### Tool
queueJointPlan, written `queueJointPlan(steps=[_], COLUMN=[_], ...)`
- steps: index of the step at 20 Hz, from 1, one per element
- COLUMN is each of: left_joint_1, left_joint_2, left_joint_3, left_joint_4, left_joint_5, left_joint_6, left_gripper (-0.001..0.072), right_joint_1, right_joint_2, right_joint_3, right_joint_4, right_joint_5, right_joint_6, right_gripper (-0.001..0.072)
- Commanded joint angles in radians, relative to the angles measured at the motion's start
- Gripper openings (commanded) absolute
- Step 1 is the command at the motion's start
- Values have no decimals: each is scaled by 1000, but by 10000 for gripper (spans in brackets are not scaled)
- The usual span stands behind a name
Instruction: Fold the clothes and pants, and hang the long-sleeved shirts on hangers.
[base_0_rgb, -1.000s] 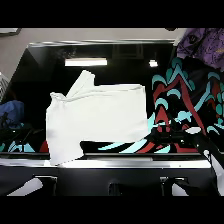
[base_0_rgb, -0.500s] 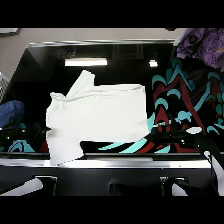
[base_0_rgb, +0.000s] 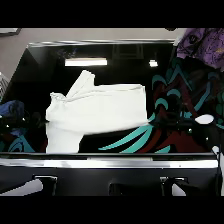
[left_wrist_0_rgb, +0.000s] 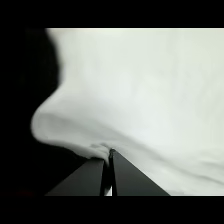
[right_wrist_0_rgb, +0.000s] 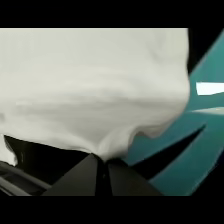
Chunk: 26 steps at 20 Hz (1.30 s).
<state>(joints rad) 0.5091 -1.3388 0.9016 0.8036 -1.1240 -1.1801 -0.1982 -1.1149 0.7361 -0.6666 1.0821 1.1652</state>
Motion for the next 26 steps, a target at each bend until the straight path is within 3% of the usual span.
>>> queueJointPlan(steps=[1,3,6,9,12,18,21,26], left_joint_1=[-79,-117,-139,-135,-135,-135,-136,-137], left_joint_2=[18,18,19,55,232,581,593,348], left_joint_3=[322,568,943,1250,1230,1049,1049,1048], left_joint_4=[-22,-22,14,163,324,577,566,465], left_joint_5=[-39,-39,-55,-98,-91,-92,-120,-381], left_joint_6=[-124,-171,-245,-352,-410,-490,-489,-423], left_gripper=[14,14,14,14,14,15,15,15], right_joint_1=[69,137,177,177,177,177,177,177], right_joint_2=[-3,-18,-27,-15,63,280,269,45], right_joint_3=[289,510,848,1173,1357,1359,1358,1316], right_joint_4=[-137,-306,-504,-599,-631,-724,-771,-776], right_joint_5=[-48,-88,-73,97,191,286,307,413], right_joint_6=[95,204,261,261,270,436,487,543], right_gripper=[25,25,28,28,28,28,28,28])
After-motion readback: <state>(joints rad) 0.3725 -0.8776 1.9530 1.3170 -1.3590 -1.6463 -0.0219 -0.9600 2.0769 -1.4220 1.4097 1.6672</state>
